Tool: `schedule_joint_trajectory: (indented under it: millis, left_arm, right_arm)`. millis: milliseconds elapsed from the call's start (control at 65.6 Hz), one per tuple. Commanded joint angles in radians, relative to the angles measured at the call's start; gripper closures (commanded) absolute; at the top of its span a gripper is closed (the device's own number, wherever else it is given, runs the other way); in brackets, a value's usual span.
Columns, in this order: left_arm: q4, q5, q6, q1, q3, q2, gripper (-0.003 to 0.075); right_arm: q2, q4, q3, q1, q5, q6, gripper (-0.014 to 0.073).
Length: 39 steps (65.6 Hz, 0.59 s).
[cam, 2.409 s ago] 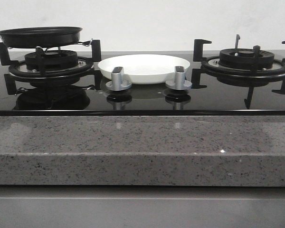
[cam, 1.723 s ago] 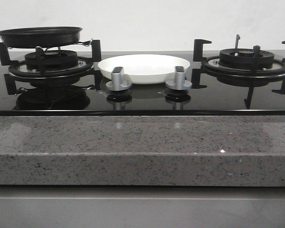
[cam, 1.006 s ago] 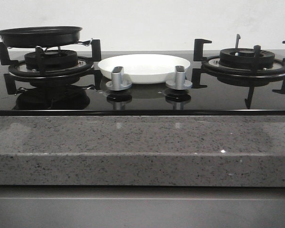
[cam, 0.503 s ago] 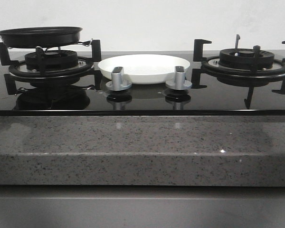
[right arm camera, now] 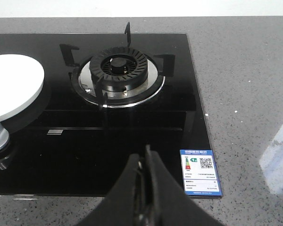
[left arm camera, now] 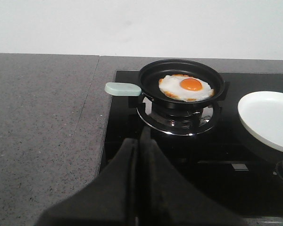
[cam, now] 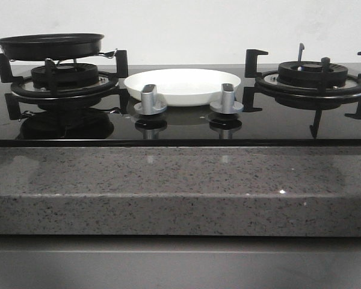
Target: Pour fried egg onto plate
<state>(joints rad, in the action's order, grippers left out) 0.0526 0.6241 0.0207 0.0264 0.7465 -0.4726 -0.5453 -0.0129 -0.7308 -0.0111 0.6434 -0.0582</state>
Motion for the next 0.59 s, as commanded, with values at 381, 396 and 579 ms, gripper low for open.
schedule_joint_trajectory:
  millis: [381, 396, 579]
  left_arm:
    - [0.004, -0.085, -0.002, -0.002, 0.023, -0.013, 0.0219]
    - [0.004, -0.085, -0.002, -0.002, 0.023, -0.013, 0.022]
    - [0.025, -0.085, -0.002, -0.002, 0.023, -0.013, 0.022]
  right_arm:
    - [-0.014, -0.018, -0.033, -0.004, -0.075, 0.006, 0.0103]
    - [-0.014, -0.023, -0.033, -0.004, -0.076, 0.006, 0.0103]
    - [-0.088, -0.158, -0.102, 0.015, -0.012, 0.07, 0.0103]
